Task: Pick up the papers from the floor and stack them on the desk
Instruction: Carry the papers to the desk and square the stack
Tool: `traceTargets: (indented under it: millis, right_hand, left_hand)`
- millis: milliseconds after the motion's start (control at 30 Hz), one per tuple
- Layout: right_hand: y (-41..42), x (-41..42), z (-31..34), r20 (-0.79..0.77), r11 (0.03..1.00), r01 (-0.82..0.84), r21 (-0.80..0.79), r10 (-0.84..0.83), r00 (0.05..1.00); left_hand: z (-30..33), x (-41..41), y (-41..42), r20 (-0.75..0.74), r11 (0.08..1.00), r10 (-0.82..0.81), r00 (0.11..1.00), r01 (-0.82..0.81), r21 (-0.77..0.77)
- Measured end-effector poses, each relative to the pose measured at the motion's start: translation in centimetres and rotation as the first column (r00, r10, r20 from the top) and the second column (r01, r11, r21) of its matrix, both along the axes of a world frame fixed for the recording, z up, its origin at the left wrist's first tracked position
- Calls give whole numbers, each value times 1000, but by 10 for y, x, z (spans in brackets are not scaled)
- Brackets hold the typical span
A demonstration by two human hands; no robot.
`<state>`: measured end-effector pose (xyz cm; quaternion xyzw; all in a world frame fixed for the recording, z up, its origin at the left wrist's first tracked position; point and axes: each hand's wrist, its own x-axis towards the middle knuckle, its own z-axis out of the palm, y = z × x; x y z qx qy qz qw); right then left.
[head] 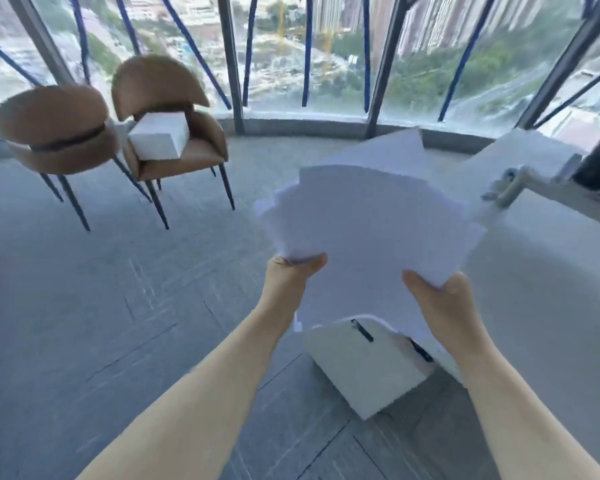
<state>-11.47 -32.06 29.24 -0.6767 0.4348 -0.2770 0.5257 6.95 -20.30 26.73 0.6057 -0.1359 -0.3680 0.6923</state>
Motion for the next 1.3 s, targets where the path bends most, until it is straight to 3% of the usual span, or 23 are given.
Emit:
traceTargets:
  millis: [67,133,233,333,467,567,667,767,833,867,933,1000,1067,1133,1233,1267,1300]
  right_hand:
    - [2,2,6,25,995,72,-76,-70,997]
    - [-15,-25,17,100,990,134,-49,-129,987]
    - [-60,-82,23,188,964,261,-51,-247,950]
    - [-113,-121,0,158,941,336,-27,-328,931]
    - [-158,-164,-40,75,945,328,-1,-327,942]
    - [-178,-180,-45,192,935,347,80,-356,915]
    - [-187,-178,-40,292,951,251,181,-295,910]
    - [-196,-184,-36,282,931,266,250,-333,900]
    - [-206,-196,-21,242,926,352,133,-375,895]
    - [-213,-201,-7,218,908,419,-13,-407,887]
    - [-228,-210,27,105,808,431,-401,-426,898]
    - [-243,-213,55,-140,753,221,-620,-383,913]
    - [-254,-212,70,-331,804,87,-588,-337,882]
    - [-262,-213,67,-388,862,111,-495,-334,859]
    - [-265,-225,47,-246,913,281,-295,-357,901]
    - [-264,-232,41,-155,914,344,-217,-380,912]
    - [-261,-238,36,-81,912,388,-136,-400,913]
  left_hand:
    - [14,0,-22,66,999,-6,998,10,-50]
    - [23,-24,-64,81,995,-37,996,45,-91]
    - [30,-76,-131,118,988,-118,986,128,-86]
    - [9,-113,-186,140,985,-162,977,168,-29]
    - [-38,-143,-227,147,971,-239,960,231,66]
    - [-51,-148,-243,114,942,-333,936,324,86]
    - [-53,-155,-250,79,902,-411,908,393,178]
    - [-54,-159,-260,126,896,-410,903,373,242]
    - [-46,-153,-271,189,910,-385,903,337,241]
    - [-39,-149,-278,235,909,-394,889,340,239]
    - [-22,-143,-295,389,886,-454,802,362,289]
    - [1,-142,-314,594,853,-522,612,362,377]
    - [28,-149,-334,765,833,-539,351,352,426]
    - [51,-158,-348,862,837,-488,139,354,417]
    - [58,-149,-365,914,839,-404,-42,380,388]
    - [52,-137,-369,904,844,-424,-61,337,418]
    - [46,-126,-371,887,845,-462,-9,299,443]
